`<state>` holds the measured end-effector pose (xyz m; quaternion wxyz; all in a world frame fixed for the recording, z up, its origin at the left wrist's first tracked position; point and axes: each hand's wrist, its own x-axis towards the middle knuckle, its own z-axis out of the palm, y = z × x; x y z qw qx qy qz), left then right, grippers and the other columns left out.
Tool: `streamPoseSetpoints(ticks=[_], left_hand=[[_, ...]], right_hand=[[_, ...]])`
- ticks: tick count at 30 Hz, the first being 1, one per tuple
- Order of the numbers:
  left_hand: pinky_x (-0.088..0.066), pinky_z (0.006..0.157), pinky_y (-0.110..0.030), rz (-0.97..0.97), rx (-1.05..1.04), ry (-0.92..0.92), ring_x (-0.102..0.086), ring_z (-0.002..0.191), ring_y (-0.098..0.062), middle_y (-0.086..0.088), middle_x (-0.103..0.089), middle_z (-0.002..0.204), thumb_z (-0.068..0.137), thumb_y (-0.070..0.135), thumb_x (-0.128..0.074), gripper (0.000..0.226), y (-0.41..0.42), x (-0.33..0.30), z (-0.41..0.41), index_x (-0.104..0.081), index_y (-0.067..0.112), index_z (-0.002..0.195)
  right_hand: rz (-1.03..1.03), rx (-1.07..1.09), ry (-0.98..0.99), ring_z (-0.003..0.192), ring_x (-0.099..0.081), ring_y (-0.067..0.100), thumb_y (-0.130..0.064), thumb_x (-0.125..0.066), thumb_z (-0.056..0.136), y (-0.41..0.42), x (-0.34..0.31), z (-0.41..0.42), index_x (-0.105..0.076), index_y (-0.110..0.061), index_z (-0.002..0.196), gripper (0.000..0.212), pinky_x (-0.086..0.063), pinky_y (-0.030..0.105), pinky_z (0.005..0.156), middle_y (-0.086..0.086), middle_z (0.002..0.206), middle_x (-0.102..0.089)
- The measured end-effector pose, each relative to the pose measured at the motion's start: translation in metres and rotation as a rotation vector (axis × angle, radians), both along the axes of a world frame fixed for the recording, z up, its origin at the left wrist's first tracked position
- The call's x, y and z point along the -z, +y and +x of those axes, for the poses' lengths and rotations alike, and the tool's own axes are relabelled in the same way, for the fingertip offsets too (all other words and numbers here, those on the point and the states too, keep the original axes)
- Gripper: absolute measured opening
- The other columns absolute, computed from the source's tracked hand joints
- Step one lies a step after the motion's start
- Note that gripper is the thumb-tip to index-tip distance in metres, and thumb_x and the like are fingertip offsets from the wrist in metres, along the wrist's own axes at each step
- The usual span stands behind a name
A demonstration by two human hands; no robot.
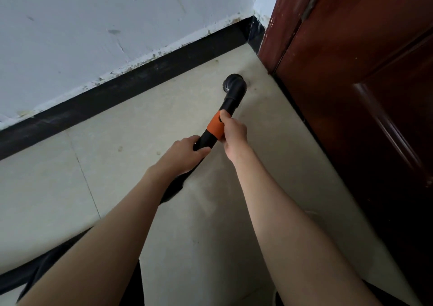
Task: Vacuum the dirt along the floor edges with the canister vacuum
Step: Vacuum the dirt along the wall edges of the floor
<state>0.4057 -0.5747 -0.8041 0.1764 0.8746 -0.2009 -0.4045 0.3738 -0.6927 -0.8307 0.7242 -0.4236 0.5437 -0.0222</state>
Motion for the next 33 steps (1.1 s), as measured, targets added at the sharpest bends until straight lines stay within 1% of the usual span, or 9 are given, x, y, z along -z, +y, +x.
streamPoseSetpoints(ticks=[3,7,13,15,17,19,22,28,33], left_hand=[[-0.043,0.069,-0.03,-0.025,0.028,0.018,-0.057,0.079,-0.02,-0.004,-0.061,0.09,0.095,0.034,-0.049,0.028,0.011,0.001,-0.021,-0.055,0.019,0.119],[-0.045,0.071,-0.032,-0.022,0.132,0.042,-0.058,0.078,-0.02,-0.002,-0.061,0.088,0.095,0.034,-0.049,0.025,0.015,0.003,-0.043,-0.054,0.023,0.116],[-0.039,0.059,-0.028,-0.037,0.212,0.063,-0.053,0.065,-0.014,0.003,-0.055,0.074,0.094,0.034,-0.049,0.007,-0.002,0.009,-0.054,-0.051,0.027,0.096],[-0.037,0.058,-0.027,-0.039,0.221,0.064,-0.051,0.063,-0.013,0.003,-0.053,0.073,0.094,0.033,-0.048,0.006,-0.01,0.009,-0.051,-0.049,0.027,0.094],[-0.037,0.058,-0.028,-0.042,0.217,0.058,-0.051,0.064,-0.013,0.003,-0.053,0.073,0.094,0.032,-0.048,0.007,-0.018,0.009,-0.046,-0.049,0.026,0.095],[-0.037,0.059,-0.028,-0.05,0.198,0.05,-0.051,0.064,-0.014,0.003,-0.053,0.074,0.094,0.032,-0.048,0.007,-0.025,0.01,-0.038,-0.049,0.025,0.095],[-0.037,0.057,-0.028,-0.056,0.152,0.031,-0.051,0.064,-0.014,0.002,-0.054,0.074,0.094,0.033,-0.048,0.007,-0.029,0.011,-0.023,-0.05,0.026,0.095],[-0.038,0.058,-0.027,-0.046,0.066,0.005,-0.053,0.067,-0.015,0.001,-0.055,0.076,0.095,0.035,-0.047,0.015,-0.021,0.013,0.001,-0.053,0.024,0.104],[-0.04,0.065,-0.029,-0.031,0.028,-0.009,-0.053,0.075,-0.018,-0.003,-0.058,0.087,0.096,0.035,-0.047,0.025,-0.032,0.012,0.024,-0.056,0.02,0.113]], right_hand=[[-0.006,0.024,0.012,0.094,-0.057,0.022,-0.025,-0.056,0.096,0.009,0.005,-0.025,-0.056,-0.019,0.077,0.02,-0.05,0.043,0.094,0.0,0.086,-0.058],[-0.001,0.162,0.028,0.096,-0.059,0.023,-0.024,-0.059,0.094,0.016,0.01,-0.06,-0.061,-0.021,0.078,0.017,-0.049,0.044,0.095,0.0,0.087,-0.061],[-0.035,0.282,0.065,0.084,-0.056,0.018,-0.023,-0.056,0.097,0.005,0.008,-0.08,-0.057,-0.021,0.072,0.025,-0.048,0.039,0.089,-0.004,0.079,-0.057],[-0.033,0.293,0.063,0.088,-0.057,0.02,-0.024,-0.055,0.098,-0.001,0.007,-0.078,-0.058,-0.019,0.075,0.023,-0.048,0.038,0.091,-0.003,0.083,-0.058],[-0.02,0.313,0.044,0.102,-0.059,0.025,-0.026,-0.056,0.098,-0.008,0.008,-0.073,-0.06,-0.014,0.088,0.016,-0.047,0.042,0.099,0.002,0.095,-0.061],[-0.004,0.31,0.029,0.109,-0.059,0.027,-0.027,-0.057,0.097,-0.015,0.008,-0.064,-0.059,-0.012,0.095,0.016,-0.045,0.044,0.103,0.004,0.099,-0.061],[0.015,0.274,0.009,0.098,-0.059,0.023,-0.023,-0.057,0.096,-0.023,0.007,-0.045,-0.059,-0.014,0.079,0.02,-0.046,0.042,0.102,0.001,0.087,-0.061],[0.034,0.189,-0.026,0.09,-0.056,0.02,-0.019,-0.058,0.095,-0.021,0.008,-0.01,-0.057,-0.015,0.074,0.021,-0.047,0.035,0.084,0.0,0.08,-0.058],[0.031,0.132,-0.025,0.099,-0.058,0.023,-0.023,-0.061,0.094,-0.03,0.006,0.015,-0.052,-0.018,0.074,0.022,-0.049,0.041,0.098,0.001,0.086,-0.058]])
